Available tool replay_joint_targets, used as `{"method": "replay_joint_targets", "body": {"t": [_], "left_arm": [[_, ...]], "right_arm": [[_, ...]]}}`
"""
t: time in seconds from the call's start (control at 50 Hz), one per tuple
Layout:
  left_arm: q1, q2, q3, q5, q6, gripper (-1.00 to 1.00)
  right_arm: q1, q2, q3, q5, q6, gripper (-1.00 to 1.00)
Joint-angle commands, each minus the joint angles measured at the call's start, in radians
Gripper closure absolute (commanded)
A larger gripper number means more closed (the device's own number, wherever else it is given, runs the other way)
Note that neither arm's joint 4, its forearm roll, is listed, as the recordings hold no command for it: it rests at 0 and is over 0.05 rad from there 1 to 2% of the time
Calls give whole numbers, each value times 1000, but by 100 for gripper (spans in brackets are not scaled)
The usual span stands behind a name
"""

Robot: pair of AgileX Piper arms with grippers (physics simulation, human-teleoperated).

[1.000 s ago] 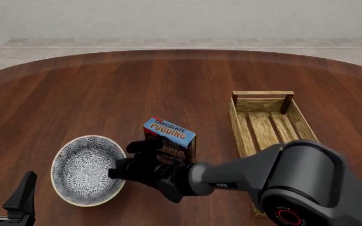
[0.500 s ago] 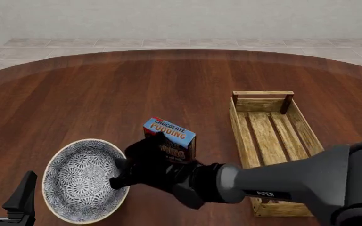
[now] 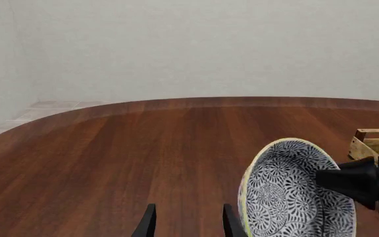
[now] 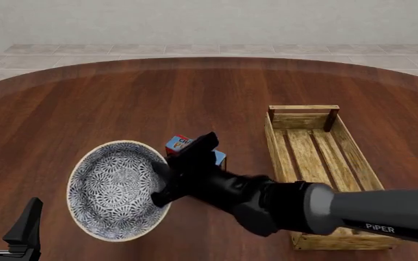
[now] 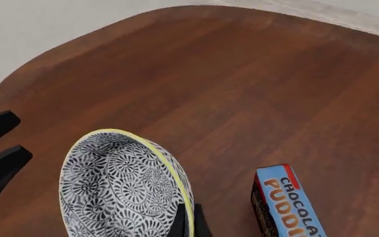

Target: Pick up the bowl on the left and put it in the tray.

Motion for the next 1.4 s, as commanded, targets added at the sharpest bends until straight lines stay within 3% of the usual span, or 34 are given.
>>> {"method": "replay_joint_targets", "body": {"t": [0.02, 0.34, 0.92, 1.4], "left_arm": [[0, 0, 0, 0, 0, -100], [0, 0, 0, 0, 1, -100], [0, 0, 0, 0, 0, -100], [0, 0, 0, 0, 0, -100]], "right_arm": [[-28, -89, 56, -16, -70, 100], [-45, -168, 133, -48, -107, 100], [-153, -439, 299, -56, -215, 100], [-227, -567, 369, -40, -122, 100]]}}
